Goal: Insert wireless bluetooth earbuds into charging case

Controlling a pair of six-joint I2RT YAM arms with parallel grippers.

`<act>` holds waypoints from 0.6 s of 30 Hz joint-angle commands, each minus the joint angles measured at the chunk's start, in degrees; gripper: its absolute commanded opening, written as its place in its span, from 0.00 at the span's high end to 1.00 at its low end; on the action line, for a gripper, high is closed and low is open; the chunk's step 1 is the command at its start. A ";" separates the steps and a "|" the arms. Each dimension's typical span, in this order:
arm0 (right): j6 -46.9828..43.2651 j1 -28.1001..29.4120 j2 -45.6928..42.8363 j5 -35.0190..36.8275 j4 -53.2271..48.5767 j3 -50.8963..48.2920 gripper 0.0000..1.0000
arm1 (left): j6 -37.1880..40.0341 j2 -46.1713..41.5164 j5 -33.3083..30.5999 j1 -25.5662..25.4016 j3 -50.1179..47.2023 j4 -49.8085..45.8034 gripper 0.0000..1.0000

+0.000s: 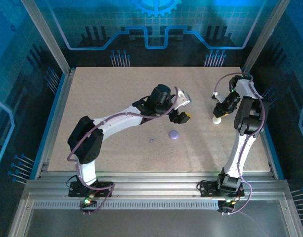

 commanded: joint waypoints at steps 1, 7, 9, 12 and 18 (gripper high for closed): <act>0.76 -0.92 1.05 0.62 -0.35 1.93 0.63 | 0.50 0.99 -0.20 -0.65 2.03 -0.46 0.24; 1.05 -0.91 1.30 1.22 0.25 2.58 0.59 | 0.41 1.08 -0.29 -0.77 2.17 -0.42 0.24; 1.15 -0.92 1.40 1.22 0.29 2.73 0.59 | 0.41 1.08 -0.29 -0.71 2.14 -0.42 0.24; 1.45 -0.94 1.23 1.05 0.36 2.74 0.58 | 0.38 1.17 -0.27 -0.79 2.15 -0.45 0.24; 2.27 -1.00 1.29 1.44 0.54 2.64 0.55 | 0.34 1.08 -0.29 -0.86 2.17 -0.46 0.24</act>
